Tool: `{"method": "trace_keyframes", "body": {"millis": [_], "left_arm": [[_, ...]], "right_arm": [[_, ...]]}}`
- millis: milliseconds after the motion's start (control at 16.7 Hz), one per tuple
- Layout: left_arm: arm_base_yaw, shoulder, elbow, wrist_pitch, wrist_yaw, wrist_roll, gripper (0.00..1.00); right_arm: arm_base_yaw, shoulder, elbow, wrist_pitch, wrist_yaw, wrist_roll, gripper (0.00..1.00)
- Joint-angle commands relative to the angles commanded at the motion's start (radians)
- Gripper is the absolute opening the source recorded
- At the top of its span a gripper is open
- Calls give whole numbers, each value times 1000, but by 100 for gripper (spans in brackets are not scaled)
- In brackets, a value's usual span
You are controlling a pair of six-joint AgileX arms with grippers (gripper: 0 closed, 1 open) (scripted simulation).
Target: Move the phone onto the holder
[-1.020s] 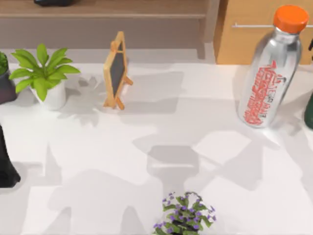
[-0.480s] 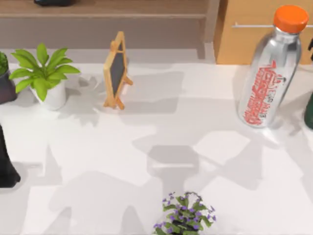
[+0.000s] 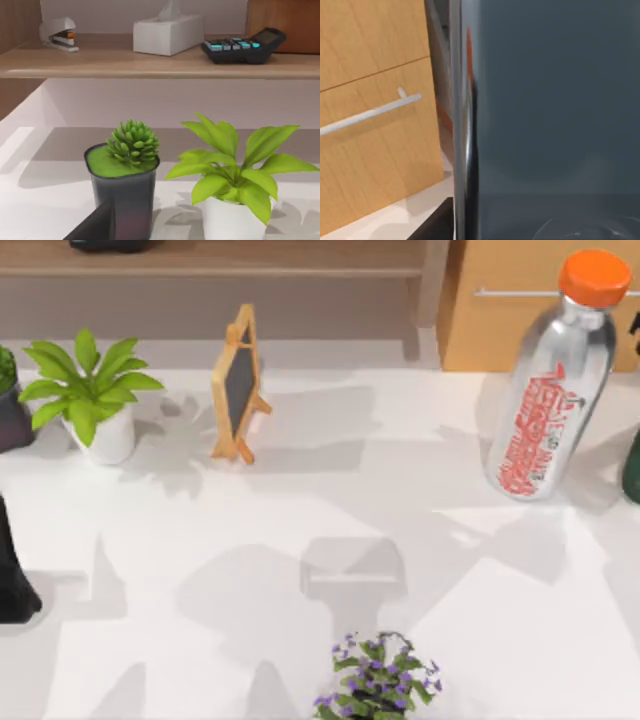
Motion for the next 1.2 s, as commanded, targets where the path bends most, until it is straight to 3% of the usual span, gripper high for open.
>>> {"method": "trace_keyframes", "body": {"millis": [300, 1080, 1200], "left_arm": [[0, 0, 0, 0, 0, 0, 100], [0, 0, 0, 0, 0, 0, 100], [0, 0, 0, 0, 0, 0, 100]], "right_arm": [[-6, 14, 3, 14, -6, -5, 0], [-6, 14, 3, 14, -6, -5, 98], [-6, 14, 3, 14, -6, -5, 100]]}}
